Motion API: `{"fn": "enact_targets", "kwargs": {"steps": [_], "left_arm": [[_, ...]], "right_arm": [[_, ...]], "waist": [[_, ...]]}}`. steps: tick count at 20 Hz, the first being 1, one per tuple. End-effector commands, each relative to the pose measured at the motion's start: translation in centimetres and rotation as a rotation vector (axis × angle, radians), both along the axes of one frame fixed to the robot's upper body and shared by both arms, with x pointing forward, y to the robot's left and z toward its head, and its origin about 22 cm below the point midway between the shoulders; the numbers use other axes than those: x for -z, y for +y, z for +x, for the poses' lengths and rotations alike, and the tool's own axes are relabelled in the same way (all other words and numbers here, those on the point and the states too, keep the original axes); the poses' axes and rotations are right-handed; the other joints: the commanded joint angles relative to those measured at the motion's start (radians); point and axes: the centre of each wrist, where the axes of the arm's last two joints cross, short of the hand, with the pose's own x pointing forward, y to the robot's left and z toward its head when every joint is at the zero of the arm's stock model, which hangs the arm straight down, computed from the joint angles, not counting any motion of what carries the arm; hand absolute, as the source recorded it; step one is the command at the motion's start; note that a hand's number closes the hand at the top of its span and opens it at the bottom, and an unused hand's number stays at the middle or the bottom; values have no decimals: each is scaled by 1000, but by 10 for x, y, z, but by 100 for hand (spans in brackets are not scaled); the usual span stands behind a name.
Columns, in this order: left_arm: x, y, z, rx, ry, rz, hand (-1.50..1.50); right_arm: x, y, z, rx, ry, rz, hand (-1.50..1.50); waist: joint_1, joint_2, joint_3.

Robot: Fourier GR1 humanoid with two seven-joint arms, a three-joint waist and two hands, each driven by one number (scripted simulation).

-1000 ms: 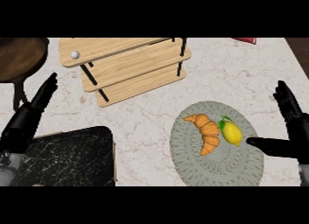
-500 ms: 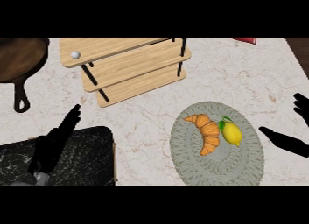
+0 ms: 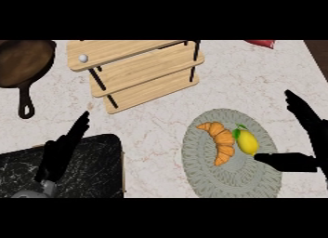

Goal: Pick the croissant from the placemat and place it in the tiered shelf

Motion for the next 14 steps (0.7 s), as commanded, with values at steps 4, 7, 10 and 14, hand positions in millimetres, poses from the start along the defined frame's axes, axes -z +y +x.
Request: {"fn": "enact_targets", "kwargs": {"steps": [4,7,10,14], "left_arm": [[2,-9,3,19,21,-14,0],[0,-11,9,23,10,-2,0],[-6,-11,12,31,0,-3,0],[12,-6,5,16,12,7,0]], "right_arm": [[-30,24,4,-43,244,-448,-150],[-37,29,10,18,293,-689,-150],[-42,51,15,93,354,-832,-150],[-38,125,17,61,398,-850,-150]], "waist": [[23,5,-11],[35,9,-13],[39,6,-10],[30,8,-7]]}}
